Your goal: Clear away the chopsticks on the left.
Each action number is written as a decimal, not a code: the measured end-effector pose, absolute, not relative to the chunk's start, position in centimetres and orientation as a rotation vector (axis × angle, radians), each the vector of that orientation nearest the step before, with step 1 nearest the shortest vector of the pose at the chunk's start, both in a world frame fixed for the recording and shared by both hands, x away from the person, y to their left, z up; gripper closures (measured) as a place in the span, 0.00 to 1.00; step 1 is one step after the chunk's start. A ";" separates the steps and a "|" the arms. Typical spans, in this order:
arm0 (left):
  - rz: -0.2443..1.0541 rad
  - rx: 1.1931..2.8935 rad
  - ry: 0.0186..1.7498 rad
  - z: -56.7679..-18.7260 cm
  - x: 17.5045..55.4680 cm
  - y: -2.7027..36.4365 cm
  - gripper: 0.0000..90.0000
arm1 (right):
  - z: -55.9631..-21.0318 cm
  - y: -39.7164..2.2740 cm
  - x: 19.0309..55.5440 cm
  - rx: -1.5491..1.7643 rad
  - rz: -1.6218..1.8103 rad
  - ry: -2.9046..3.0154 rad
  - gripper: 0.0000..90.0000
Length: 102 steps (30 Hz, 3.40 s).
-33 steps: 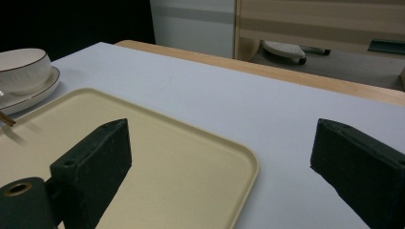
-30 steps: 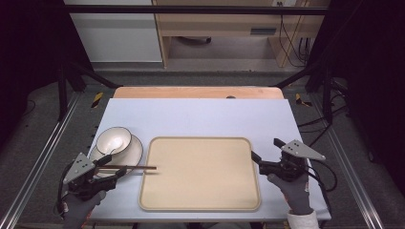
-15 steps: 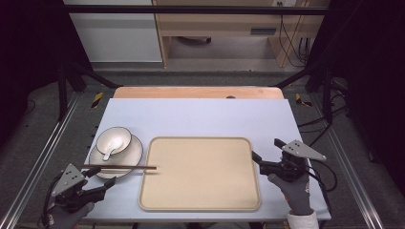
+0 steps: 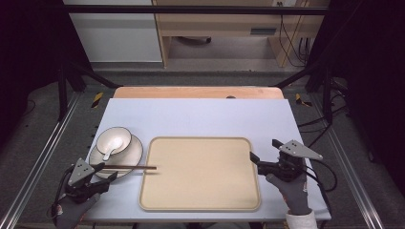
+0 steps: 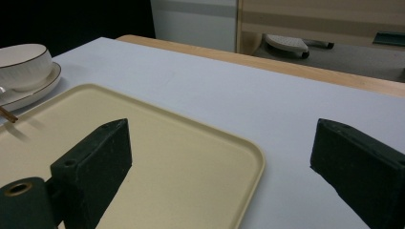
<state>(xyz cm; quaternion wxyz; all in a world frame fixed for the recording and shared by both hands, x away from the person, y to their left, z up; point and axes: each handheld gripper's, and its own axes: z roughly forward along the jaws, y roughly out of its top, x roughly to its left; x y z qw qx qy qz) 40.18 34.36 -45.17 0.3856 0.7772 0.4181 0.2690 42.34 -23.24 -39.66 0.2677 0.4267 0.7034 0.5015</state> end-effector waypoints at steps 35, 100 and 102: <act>0.695 2.072 1.070 -45.8 41.6 34.1 0.53 | -39.4 -23.2 42.2 1.147 1.367 1.894 0.07; 0.593 2.177 1.080 -45.1 41.9 32.4 0.84 | -39.4 -23.2 42.3 1.146 1.359 1.902 0.06; 0.590 2.178 1.076 -45.1 41.9 32.4 0.86 | -39.4 -23.2 42.3 1.147 1.360 1.902 0.06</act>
